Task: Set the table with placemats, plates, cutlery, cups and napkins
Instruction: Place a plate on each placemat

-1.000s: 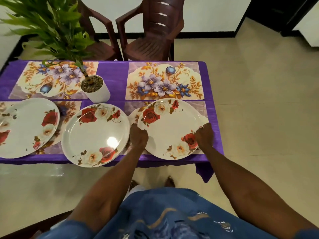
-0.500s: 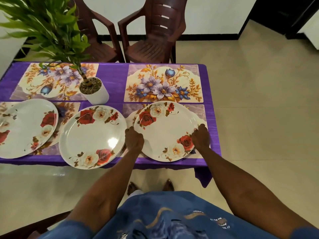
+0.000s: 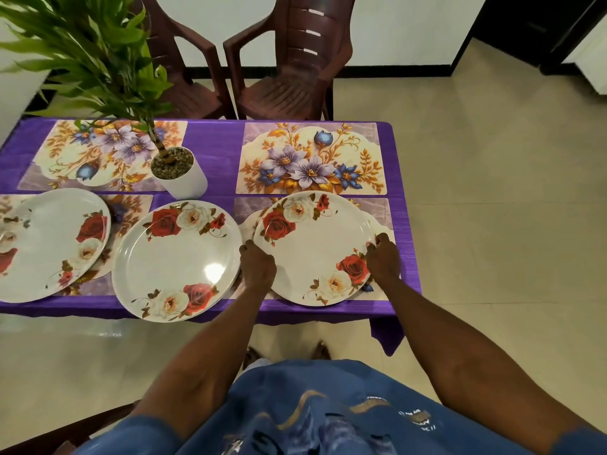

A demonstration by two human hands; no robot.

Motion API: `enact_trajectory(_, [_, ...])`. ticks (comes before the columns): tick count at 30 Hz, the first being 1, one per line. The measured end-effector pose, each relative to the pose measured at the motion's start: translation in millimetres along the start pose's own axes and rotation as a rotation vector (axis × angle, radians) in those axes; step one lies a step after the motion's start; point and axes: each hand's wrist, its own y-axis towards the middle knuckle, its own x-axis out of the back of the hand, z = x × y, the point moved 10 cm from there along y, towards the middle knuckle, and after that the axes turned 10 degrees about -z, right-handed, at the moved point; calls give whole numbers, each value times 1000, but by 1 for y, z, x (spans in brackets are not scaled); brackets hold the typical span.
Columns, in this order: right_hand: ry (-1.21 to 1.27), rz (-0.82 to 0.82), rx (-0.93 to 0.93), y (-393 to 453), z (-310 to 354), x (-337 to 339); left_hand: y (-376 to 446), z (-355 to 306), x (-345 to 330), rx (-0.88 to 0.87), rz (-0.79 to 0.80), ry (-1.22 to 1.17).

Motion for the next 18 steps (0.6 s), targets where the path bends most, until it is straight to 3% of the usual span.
enact_trajectory(18, [-133, 23, -7, -9, 10, 2, 12, 10, 3, -66, 87, -47])
